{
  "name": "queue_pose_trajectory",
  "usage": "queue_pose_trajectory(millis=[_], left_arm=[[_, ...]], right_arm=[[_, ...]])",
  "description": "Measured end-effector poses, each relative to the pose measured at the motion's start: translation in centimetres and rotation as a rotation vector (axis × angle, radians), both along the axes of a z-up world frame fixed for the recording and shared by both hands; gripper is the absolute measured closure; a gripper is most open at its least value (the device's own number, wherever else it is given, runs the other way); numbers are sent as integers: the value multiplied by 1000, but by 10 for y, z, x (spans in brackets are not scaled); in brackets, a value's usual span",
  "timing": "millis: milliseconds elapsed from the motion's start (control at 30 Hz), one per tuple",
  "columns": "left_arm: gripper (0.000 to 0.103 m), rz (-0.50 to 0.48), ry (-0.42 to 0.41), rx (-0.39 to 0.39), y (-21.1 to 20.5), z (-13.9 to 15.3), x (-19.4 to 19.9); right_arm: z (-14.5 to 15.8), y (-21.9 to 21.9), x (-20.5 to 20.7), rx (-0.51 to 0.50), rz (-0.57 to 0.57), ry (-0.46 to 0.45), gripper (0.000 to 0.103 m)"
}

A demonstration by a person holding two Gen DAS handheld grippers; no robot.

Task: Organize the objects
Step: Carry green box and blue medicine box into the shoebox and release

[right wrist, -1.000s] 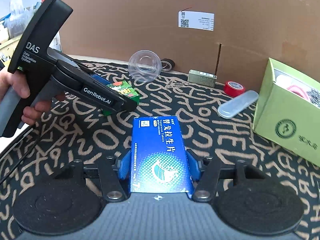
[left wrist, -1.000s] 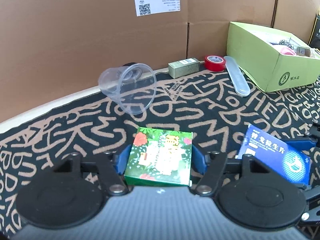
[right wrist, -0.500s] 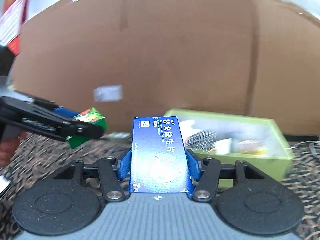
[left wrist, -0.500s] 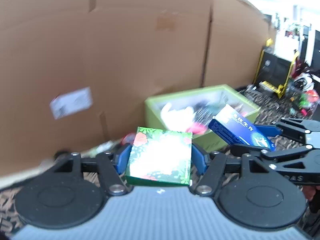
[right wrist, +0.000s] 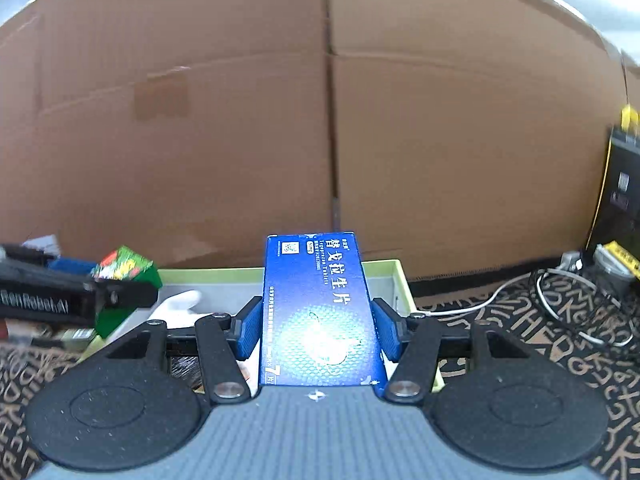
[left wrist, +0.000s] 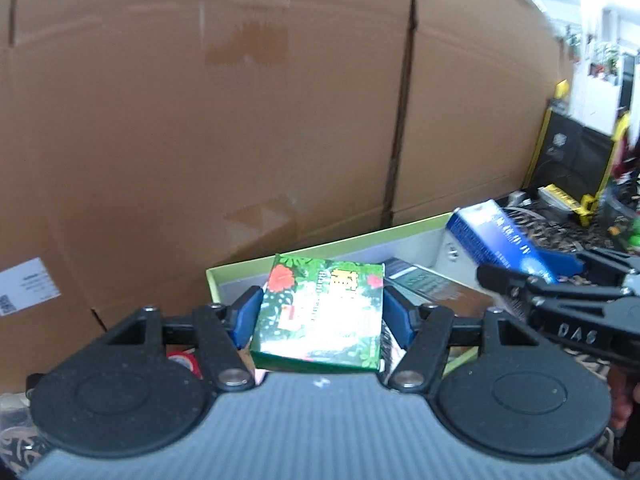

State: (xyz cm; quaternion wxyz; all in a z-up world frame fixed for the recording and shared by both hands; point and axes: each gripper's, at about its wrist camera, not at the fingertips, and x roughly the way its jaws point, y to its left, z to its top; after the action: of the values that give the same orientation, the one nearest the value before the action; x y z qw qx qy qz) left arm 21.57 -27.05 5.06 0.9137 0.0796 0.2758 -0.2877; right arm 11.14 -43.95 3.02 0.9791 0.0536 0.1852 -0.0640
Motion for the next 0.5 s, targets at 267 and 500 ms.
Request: queue_pose_trajectory(millis=[267,500], left_arm=[[15,61,-67,39,-13,-19,16],[0,110,-127,35,-6,-22,11]], right_arm=[[-21,-8,30,55,31,43,40],[-25,-3,35,-26,12,45,16]])
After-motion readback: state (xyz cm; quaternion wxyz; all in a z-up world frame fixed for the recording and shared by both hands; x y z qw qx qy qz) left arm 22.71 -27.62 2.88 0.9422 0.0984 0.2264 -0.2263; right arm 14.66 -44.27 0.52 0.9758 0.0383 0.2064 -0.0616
